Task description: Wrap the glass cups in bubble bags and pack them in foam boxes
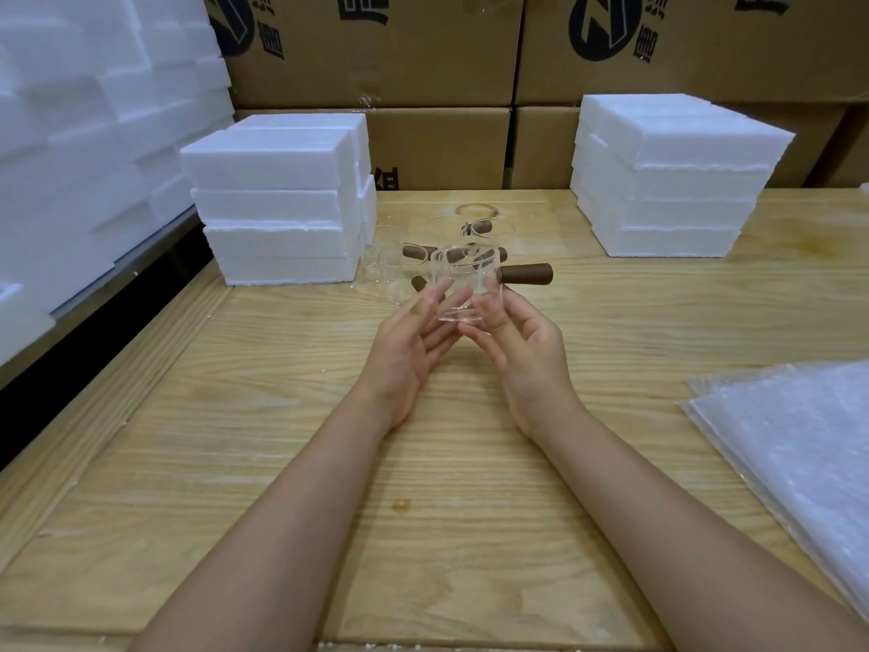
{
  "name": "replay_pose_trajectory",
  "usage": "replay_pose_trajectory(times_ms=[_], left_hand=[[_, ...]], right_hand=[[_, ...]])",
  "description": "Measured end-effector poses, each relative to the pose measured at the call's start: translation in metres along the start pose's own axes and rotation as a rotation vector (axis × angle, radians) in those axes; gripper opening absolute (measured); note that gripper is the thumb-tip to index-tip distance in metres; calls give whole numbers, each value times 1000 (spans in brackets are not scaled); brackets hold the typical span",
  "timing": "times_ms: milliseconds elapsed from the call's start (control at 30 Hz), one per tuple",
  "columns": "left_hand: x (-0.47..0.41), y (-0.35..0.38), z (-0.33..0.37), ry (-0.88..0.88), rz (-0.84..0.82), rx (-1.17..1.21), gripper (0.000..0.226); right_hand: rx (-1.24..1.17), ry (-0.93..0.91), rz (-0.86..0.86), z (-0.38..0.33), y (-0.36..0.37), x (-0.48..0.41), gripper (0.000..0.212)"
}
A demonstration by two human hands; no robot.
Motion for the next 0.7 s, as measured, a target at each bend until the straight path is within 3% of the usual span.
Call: replay_pose_trajectory(times_ms=[100,233,400,567,700], left_hand=[[0,-2,0,32,10,23,50],[0,-5,2,74,57,50,46],[1,-5,5,143,109,43,47],[3,-4,7,208,124,1,51],[2,-2,9,225,127,-32,54]], right_hand=[[-132,21,-69,2,1,-1,21],[-207,53,-106,3,1,-1,21],[-264,73,40,5,-7,-2,40],[-109,27,110,2,-8,1,54],[-121,9,141,5,-11,0,49]])
Point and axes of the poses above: each hand's wrist, its own x-axis away from the middle knuckle, its own y-axis out of the palm, z = x × y, the point moved 6 cm from there along -x, towards the middle knuckle, and after that the axes turned 5 degrees about x, right-handed, at the moved point
